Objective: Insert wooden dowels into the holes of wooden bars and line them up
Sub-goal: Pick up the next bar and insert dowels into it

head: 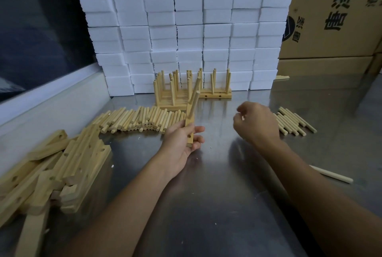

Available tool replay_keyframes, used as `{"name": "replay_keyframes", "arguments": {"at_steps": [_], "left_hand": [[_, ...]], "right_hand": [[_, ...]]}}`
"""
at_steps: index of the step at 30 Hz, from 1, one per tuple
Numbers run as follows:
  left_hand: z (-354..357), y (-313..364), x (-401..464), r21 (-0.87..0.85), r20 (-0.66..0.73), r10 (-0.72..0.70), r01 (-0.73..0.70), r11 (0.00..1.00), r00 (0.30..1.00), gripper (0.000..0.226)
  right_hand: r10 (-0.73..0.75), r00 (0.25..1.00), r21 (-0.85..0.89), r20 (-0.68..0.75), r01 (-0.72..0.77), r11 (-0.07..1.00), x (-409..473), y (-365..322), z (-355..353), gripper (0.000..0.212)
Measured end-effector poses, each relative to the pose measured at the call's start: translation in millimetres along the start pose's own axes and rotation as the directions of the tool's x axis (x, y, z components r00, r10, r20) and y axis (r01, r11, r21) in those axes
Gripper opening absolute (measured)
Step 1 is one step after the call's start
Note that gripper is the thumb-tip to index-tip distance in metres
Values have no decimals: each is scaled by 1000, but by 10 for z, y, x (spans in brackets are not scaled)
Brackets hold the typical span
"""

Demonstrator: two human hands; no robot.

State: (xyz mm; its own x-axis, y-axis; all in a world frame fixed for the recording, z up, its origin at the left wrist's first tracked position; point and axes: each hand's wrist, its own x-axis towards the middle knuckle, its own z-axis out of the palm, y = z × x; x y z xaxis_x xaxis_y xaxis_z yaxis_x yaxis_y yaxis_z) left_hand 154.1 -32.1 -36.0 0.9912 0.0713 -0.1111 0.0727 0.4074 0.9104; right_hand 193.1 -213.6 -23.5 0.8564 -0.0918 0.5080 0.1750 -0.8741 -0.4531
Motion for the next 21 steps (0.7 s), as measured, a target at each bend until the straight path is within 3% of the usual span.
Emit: {"name": "replay_keyframes", "arguments": {"at_steps": [3, 6, 10, 16, 21], "left_hand": [[2, 11, -5, 3, -2, -8, 8, 1000, 1000, 10], [2, 17, -16, 3, -5, -14, 14, 1000, 1000, 10], [1, 26, -26, -7, -5, -17, 17, 1000, 1000, 11], [13, 27, -29, -17, -5, -8, 7, 1000, 1000, 11], [10, 33, -44, -6, -10, -7, 7, 1000, 1000, 10]], "right_hand": [[143, 988, -228, 52, -128, 965, 0, 147, 11, 21], [216, 974, -304, 62, -187, 934, -34, 206, 42, 10], [199, 979, -279, 45, -179, 943, -34, 224, 57, 5], [182, 969, -291, 166, -129, 948, -70, 177, 97, 7], [148, 971, -46, 190, -142, 989, -94, 149, 158, 31]]}}
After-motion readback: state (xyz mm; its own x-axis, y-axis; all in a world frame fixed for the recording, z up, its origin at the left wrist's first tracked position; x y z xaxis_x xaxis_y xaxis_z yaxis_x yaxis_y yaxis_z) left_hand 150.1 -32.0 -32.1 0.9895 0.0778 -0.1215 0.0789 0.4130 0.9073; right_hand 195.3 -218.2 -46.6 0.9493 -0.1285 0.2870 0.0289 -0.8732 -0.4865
